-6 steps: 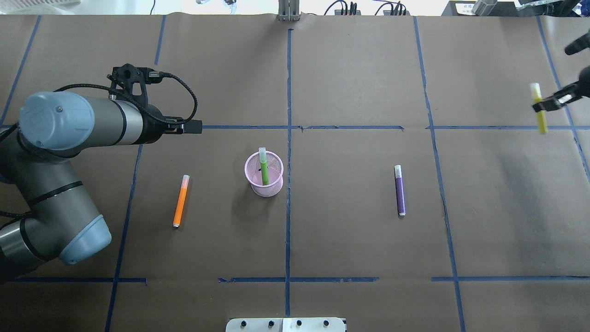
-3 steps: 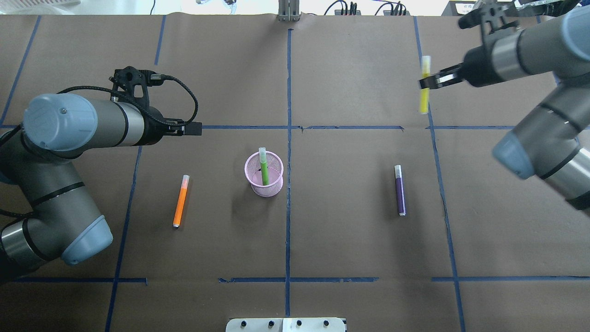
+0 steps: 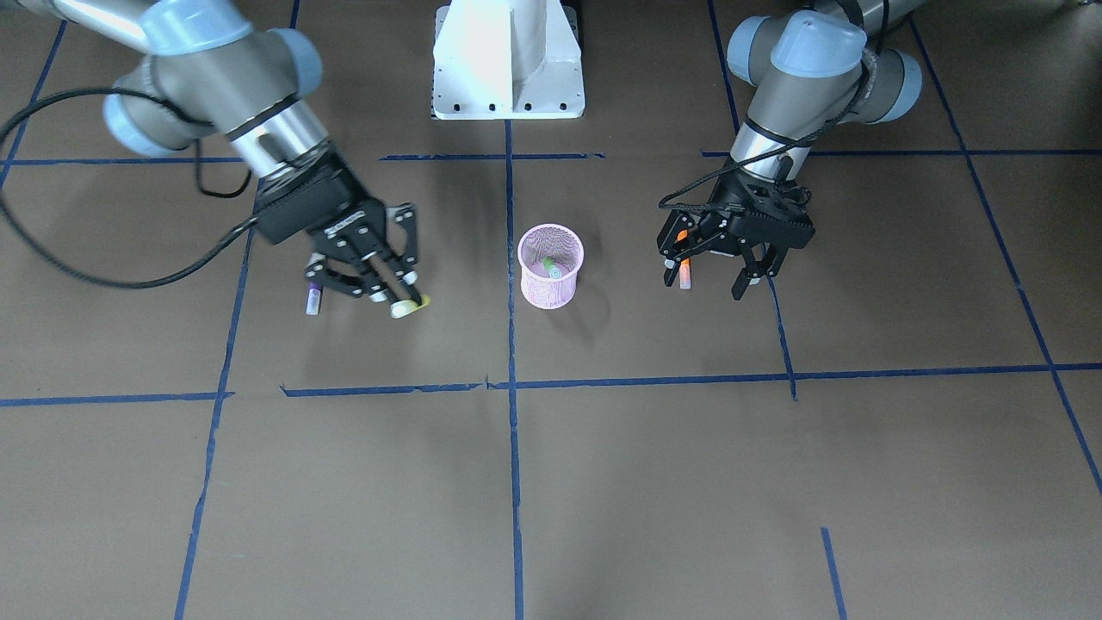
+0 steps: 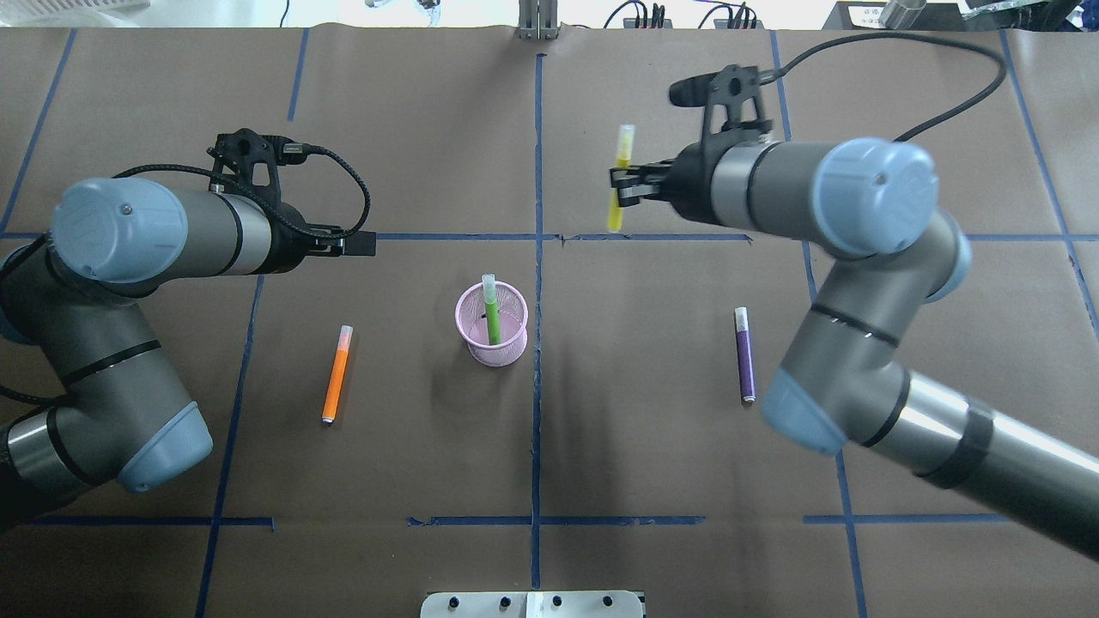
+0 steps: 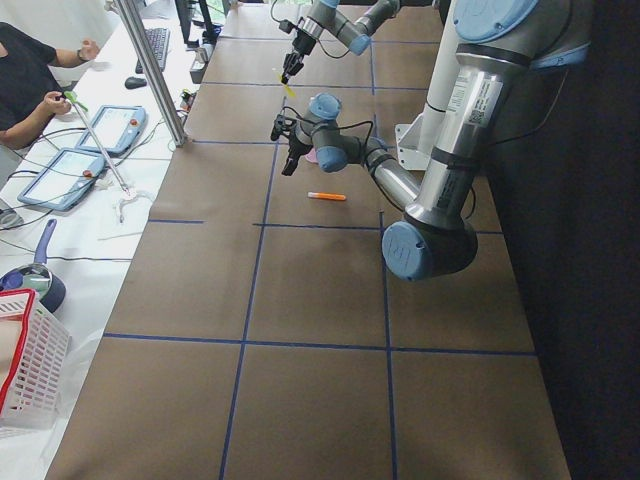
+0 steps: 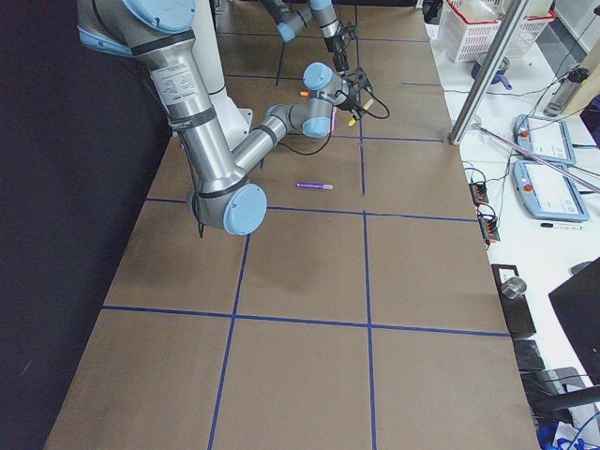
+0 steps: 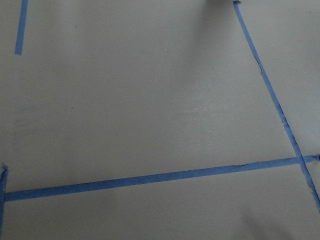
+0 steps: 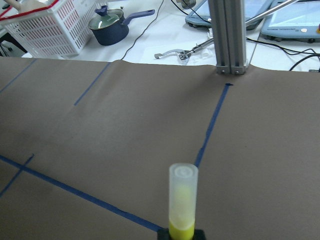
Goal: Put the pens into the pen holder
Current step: 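Carry the yellow highlighter with the right gripper over the pink cup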
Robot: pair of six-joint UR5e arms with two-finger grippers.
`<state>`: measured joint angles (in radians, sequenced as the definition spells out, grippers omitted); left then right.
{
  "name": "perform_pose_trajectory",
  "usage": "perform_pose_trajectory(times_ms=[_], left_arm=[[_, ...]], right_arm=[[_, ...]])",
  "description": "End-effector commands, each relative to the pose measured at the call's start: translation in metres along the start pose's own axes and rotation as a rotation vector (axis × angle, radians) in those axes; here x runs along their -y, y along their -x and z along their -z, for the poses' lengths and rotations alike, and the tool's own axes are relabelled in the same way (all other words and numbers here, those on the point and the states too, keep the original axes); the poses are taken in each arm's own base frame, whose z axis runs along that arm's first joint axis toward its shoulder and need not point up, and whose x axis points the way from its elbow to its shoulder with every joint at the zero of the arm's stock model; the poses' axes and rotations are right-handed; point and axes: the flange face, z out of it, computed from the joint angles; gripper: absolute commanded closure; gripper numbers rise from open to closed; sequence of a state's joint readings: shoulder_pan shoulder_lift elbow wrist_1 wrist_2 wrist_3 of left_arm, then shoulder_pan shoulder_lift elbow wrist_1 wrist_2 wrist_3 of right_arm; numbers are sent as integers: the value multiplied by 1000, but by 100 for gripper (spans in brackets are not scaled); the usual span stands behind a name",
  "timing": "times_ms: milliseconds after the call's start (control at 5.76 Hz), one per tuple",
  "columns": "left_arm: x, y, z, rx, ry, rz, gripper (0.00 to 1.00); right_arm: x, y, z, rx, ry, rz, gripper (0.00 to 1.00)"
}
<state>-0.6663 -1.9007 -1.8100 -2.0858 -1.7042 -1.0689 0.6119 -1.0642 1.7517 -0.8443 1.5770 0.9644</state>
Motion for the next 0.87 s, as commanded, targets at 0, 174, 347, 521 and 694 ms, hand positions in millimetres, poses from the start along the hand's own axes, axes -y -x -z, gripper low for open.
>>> perform_pose_trajectory(times_ms=[0,174,347,521,694], left_arm=[[-1,1,-13,16,12,0,0],[-1,1,-13,17,13,0,0],[-1,1,-13,16,12,0,0],[-1,0,-12,14,11,-1,0],[-1,0,-12,14,11,1,0]], right_arm=[[-24,71,-9,19,-85,-48,100],[-50,94,-18,11,-95,-44,99],[-71,107,-21,8,-94,-38,99],[-85,112,-25,9,-77,-33,98],[-93,113,-28,-2,-79,-30,96]])
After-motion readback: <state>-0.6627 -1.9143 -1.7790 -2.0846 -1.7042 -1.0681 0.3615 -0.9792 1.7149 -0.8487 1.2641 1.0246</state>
